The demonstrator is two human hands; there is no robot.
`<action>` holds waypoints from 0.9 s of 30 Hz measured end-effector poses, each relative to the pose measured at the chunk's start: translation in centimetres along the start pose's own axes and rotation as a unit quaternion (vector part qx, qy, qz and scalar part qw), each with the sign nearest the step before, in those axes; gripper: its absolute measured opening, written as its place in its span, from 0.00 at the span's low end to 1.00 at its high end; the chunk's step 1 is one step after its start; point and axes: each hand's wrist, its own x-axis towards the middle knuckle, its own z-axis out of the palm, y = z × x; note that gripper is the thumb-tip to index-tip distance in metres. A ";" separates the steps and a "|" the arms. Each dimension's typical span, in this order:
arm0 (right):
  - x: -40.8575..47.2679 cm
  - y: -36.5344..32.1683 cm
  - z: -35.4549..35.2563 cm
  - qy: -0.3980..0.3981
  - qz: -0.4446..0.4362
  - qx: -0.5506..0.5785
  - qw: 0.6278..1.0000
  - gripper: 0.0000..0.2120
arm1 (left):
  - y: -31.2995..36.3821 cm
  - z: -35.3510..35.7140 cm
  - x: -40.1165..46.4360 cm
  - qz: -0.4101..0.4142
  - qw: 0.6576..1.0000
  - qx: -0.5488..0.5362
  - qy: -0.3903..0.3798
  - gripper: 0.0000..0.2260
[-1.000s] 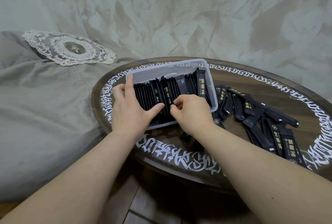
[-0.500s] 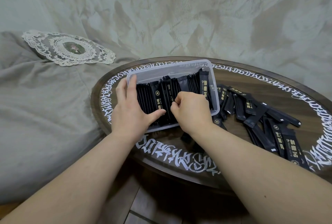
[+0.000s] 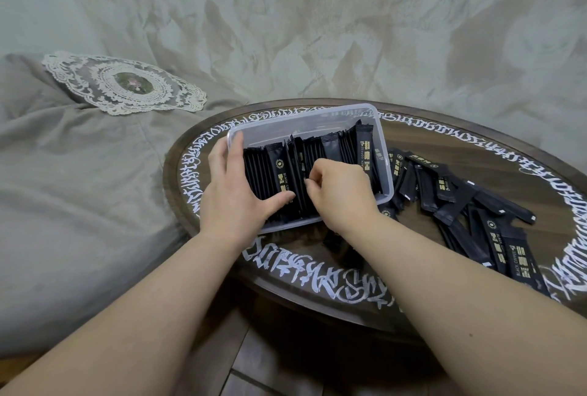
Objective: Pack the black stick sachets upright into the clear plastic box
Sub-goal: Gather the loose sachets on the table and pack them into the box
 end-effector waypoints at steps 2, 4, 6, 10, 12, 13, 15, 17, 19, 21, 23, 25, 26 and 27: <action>0.0 -0.1 0.1 -0.002 -0.002 0.004 1.000 0.08 | 0.0 -0.1 0.0 -0.006 1.000 0.001 -0.004 0.50; -0.2 0.0 -0.2 0.016 0.004 0.062 0.998 0.09 | 0.0 -0.2 0.0 -0.004 1.000 0.005 -0.004 0.50; -0.5 0.1 -0.6 0.025 0.006 0.118 0.993 0.10 | -0.1 -0.2 -0.1 0.001 1.000 0.008 -0.003 0.49; -1.4 0.2 -0.6 -0.032 -0.020 0.097 0.995 0.11 | -0.2 0.0 0.1 0.001 1.000 0.012 0.001 0.45; -1.5 0.4 -0.4 -0.039 -0.011 0.099 0.994 0.11 | -0.2 0.0 0.1 -0.001 1.000 0.011 -0.002 0.44; -1.4 0.4 -0.4 -0.039 -0.005 0.106 0.994 0.11 | -0.2 -0.1 0.1 -0.001 1.000 0.010 -0.004 0.44; -1.3 0.5 -0.4 -0.040 0.003 0.115 0.993 0.12 | -0.3 -0.1 0.0 0.002 1.000 0.011 -0.004 0.44; -1.3 0.5 -0.3 -0.036 0.006 0.112 0.993 0.12 | -0.3 -0.1 0.0 0.004 1.000 0.012 -0.003 0.44; -1.3 0.6 -0.2 -0.031 0.007 0.099 0.995 0.10 | -0.2 -0.1 0.0 0.003 1.000 0.012 -0.005 0.45; -1.2 0.5 -0.1 -0.028 0.006 0.087 0.996 0.09 | -0.2 -0.1 0.0 0.001 1.000 0.015 -0.007 0.46; -1.2 0.5 -0.1 -0.026 0.001 0.090 0.996 0.09 | -0.1 -0.2 0.0 -0.001 1.000 0.014 -0.007 0.46; -1.3 0.4 -0.1 -0.025 -0.003 0.104 0.994 0.09 | 0.0 -0.2 0.0 -0.002 1.000 0.013 -0.005 0.47; -1.3 0.3 -0.1 -0.026 -0.003 0.113 0.993 0.09 | 0.0 -0.2 0.0 -0.002 1.000 0.014 -0.005 0.47; -1.3 0.3 -0.1 -0.027 -0.002 0.120 0.992 0.09 | 0.0 -0.2 0.0 -0.001 1.000 0.014 -0.005 0.47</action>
